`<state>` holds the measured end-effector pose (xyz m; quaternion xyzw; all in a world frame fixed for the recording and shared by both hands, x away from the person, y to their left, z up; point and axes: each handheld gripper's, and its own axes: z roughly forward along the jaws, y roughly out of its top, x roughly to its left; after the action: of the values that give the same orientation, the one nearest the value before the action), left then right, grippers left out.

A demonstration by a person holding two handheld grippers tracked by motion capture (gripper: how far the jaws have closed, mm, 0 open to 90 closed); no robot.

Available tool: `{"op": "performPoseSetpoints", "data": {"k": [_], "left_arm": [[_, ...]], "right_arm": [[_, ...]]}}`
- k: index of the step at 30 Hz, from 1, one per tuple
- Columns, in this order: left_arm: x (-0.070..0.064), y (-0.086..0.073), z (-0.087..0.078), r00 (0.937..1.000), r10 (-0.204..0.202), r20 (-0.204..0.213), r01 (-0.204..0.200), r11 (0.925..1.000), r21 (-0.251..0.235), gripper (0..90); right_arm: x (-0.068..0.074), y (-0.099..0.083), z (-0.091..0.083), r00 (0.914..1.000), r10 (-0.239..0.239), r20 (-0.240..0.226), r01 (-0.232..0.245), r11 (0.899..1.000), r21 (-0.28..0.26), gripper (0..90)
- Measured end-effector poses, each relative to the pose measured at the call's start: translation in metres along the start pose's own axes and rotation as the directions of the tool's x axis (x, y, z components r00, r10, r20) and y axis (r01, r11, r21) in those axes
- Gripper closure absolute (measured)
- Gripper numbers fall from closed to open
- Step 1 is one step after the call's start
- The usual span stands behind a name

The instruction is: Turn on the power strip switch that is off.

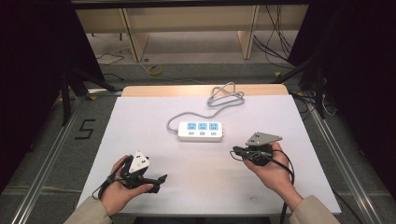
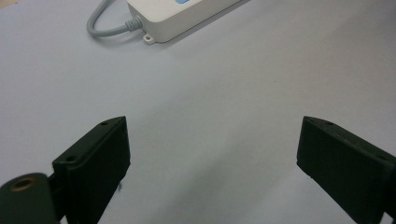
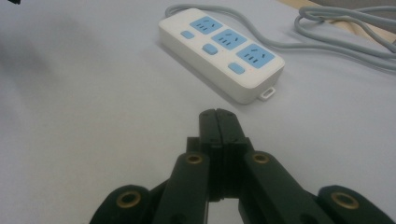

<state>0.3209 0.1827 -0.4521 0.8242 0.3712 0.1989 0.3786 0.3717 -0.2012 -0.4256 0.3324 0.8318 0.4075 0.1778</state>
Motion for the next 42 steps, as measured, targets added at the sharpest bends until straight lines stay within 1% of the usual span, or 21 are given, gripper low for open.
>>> {"op": "performPoseSetpoints", "data": {"k": [13, 18, 20, 21, 26, 31, 42], "left_arm": [[-0.001, 0.0, 0.0, 1.0, 0.009, 0.003, -0.009, 1.0, 0.004, 9.5], [-0.001, 0.0, 0.0, 1.0, 0.004, 0.003, -0.004, 1.0, 0.001, 9.5], [-0.001, 0.0, 0.0, 1.0, 0.004, 0.004, -0.004, 1.0, 0.0, 9.6], [-0.001, 0.0, 0.0, 0.9999, 0.01, 0.006, -0.01, 0.9999, 0.003, 9.6], [-0.001, 0.0, 0.0, 1.0, 0.008, 0.006, -0.008, 1.0, 0.003, 9.7], [-0.001, 0.0, 0.0, 0.9999, 0.009, 0.007, -0.01, 0.9999, 0.004, 9.7], [-0.002, 0.0, 0.001, 0.9999, 0.009, 0.011, -0.009, 1.0, 0.003, 9.7]], "right_arm": [[-0.002, 0.009, 0.013, 1.0, 0.0, 0.0, 0.0, 1.0, 0.022, 90.0], [-0.003, 0.012, 0.018, 1.0, 0.003, 0.003, -0.003, 1.0, 0.025, 90.0], [-0.003, 0.014, 0.02, 1.0, -0.004, 0.004, 0.004, 1.0, 0.026, 90.0], [-0.003, 0.014, 0.02, 1.0, -0.004, 0.004, 0.004, 1.0, 0.026, 90.0], [-0.003, 0.016, 0.026, 0.9999, -0.012, 0.006, 0.011, 0.999, 0.035, 90.0], [-0.002, 0.021, 0.03, 0.9999, -0.009, 0.008, 0.008, 0.999, 0.033, 90.0], [-0.003, 0.031, 0.044, 0.9999, -0.009, 0.006, 0.009, 0.999, 0.041, 90.0]]}}
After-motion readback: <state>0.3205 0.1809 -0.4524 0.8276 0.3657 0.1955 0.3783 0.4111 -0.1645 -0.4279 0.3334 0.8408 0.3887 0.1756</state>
